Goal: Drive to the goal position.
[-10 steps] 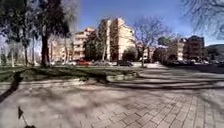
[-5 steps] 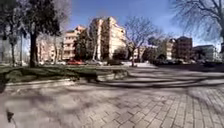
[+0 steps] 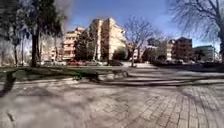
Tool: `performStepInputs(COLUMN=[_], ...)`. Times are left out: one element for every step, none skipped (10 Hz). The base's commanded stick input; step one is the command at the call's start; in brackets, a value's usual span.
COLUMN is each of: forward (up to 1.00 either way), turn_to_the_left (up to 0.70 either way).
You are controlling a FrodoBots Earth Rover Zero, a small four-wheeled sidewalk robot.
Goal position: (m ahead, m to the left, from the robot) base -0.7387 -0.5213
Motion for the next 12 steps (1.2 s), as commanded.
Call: performStepInputs(forward=[0.0, 0.0, 0.0, 0.0, 0.0, 0.0, 0.0, 0.0, 0.0, 0.0, 0.0, 0.0], turn_to_the_left=[0.0, 0.0, 0.0, 0.0, 0.0, -0.1, -0.72, -1.0, -1.0, -1.0, -1.0, -1.0])
